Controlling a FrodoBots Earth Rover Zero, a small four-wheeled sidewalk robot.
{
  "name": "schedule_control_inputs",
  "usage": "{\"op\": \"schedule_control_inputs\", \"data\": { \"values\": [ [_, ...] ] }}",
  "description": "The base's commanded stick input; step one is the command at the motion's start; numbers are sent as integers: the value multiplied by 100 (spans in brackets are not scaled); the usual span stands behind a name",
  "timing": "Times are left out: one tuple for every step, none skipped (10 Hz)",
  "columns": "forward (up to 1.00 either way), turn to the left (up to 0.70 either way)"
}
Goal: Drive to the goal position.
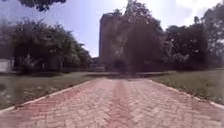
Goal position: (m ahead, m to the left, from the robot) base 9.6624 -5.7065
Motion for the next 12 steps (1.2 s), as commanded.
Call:
{"op": "schedule_control_inputs", "data": {
  "values": [
    [70,0],
    [70,0],
    [70,0],
    [70,0],
    [70,0],
    [70,0],
    [70,0],
    [70,0],
    [70,0],
    [70,-8],
    [70,-14],
    [70,-12]
  ]
}}
